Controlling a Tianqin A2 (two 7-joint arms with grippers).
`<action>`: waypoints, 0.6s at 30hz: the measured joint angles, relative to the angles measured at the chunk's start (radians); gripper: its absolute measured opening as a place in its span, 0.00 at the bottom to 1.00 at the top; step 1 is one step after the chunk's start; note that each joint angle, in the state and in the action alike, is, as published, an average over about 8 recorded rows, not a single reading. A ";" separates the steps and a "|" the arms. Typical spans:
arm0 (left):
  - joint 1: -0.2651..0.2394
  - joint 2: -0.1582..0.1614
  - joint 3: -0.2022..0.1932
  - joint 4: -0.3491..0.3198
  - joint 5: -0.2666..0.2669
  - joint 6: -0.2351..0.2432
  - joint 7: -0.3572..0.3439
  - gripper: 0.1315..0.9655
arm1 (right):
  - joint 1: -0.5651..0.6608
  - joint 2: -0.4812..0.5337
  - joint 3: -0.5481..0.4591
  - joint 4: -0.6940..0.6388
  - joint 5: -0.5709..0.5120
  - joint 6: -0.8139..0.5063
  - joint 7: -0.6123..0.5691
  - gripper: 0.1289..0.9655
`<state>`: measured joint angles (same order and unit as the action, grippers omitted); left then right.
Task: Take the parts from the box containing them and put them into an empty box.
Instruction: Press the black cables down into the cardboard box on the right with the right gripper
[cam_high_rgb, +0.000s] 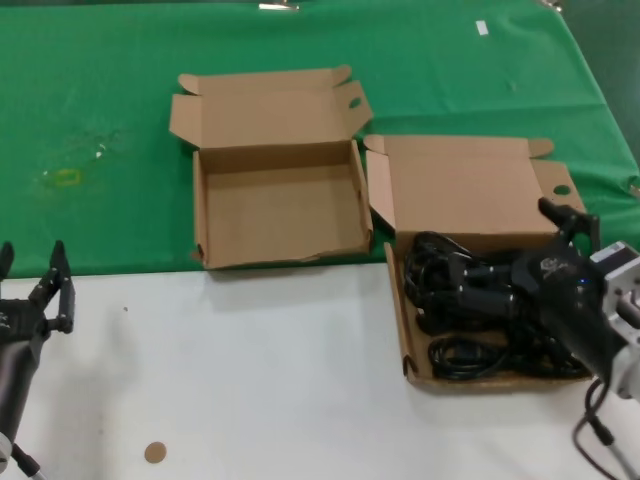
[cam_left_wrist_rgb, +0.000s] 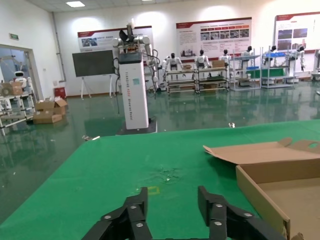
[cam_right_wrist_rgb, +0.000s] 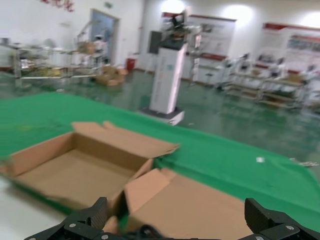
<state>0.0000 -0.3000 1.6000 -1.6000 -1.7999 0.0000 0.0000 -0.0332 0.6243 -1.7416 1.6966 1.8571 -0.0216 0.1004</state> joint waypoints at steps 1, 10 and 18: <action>0.000 0.000 0.000 0.000 0.000 0.000 0.000 0.44 | -0.002 0.030 -0.009 0.007 0.009 -0.007 0.015 1.00; 0.000 0.000 0.000 0.000 0.000 0.000 0.000 0.21 | -0.020 0.269 -0.014 0.041 0.053 -0.140 0.139 1.00; 0.000 0.000 0.000 0.000 0.000 0.000 0.000 0.09 | -0.011 0.377 0.001 -0.007 0.004 -0.293 0.098 1.00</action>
<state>0.0000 -0.3000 1.6000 -1.6000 -1.7999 0.0000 -0.0001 -0.0445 1.0011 -1.7407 1.6893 1.8609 -0.3143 0.1983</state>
